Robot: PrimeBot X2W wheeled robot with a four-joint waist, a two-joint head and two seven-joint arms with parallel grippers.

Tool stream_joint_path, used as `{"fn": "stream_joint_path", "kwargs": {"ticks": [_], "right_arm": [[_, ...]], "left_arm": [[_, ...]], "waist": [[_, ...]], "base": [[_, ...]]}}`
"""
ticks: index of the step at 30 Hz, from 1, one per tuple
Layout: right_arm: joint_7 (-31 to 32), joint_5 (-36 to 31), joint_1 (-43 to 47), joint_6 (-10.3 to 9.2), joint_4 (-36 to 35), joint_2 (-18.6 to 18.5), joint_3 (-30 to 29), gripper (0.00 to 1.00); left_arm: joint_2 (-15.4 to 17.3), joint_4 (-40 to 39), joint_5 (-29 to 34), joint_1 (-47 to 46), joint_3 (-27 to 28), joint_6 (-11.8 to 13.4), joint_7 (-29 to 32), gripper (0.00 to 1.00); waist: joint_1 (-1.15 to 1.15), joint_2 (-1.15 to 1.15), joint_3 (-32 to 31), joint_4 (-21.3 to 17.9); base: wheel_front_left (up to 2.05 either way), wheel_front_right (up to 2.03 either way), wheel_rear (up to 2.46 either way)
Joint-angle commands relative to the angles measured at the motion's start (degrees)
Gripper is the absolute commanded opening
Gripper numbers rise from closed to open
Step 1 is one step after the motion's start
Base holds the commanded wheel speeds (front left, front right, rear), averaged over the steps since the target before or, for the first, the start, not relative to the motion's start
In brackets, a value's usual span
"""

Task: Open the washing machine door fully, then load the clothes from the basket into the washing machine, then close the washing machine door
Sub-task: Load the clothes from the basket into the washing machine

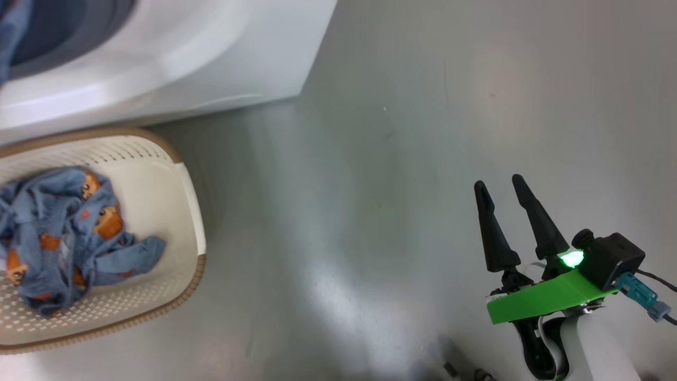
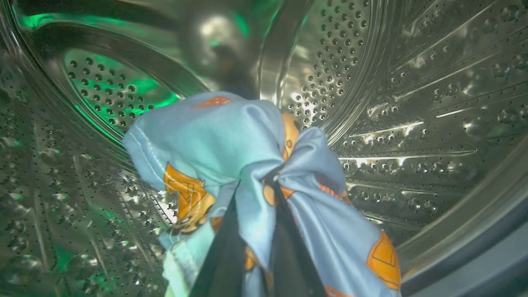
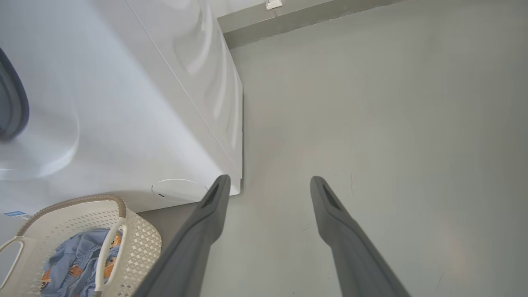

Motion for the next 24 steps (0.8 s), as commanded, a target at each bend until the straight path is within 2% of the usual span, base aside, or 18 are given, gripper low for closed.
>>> {"fn": "stream_joint_path", "kwargs": {"ticks": [1, 12, 21, 24], "right_arm": [[-0.43, 0.45, 0.4, 0.35, -1.13, -0.09, 1.49, 1.0], [-0.43, 1.46, -0.75, 0.35, -1.31, -0.09, 3.59, 1.0], [-0.43, 1.99, -1.48, 0.35, -1.25, -0.09, 4.6, 1.0], [-0.43, 2.03, -1.54, 0.35, -0.99, -0.09, 4.75, 1.0]], "left_arm": [[3.27, -1.03, 0.34, -1.38, 0.7, 0.32, -0.75, 0.0], [4.54, -0.7, 2.23, -8.19, 0.14, 1.33, -2.09, 0.0], [5.14, -14.82, 5.53, -8.53, 2.21, 3.01, -2.13, 0.0], [4.35, -15.99, 5.73, -6.7, 2.81, 2.91, -2.13, 0.0]], "waist": [[0.0, 0.0, 2.96, -1.24], [0.0, 0.0, 7.35, -2.57], [0.0, 0.0, 8.72, -2.8], [0.0, 0.0, 8.7, -2.63]], "base": [[0.0, 0.0, 0.0], [0.0, 0.0, 0.0], [0.0, 0.0, 0.0], [0.0, 0.0, 0.0]]}}
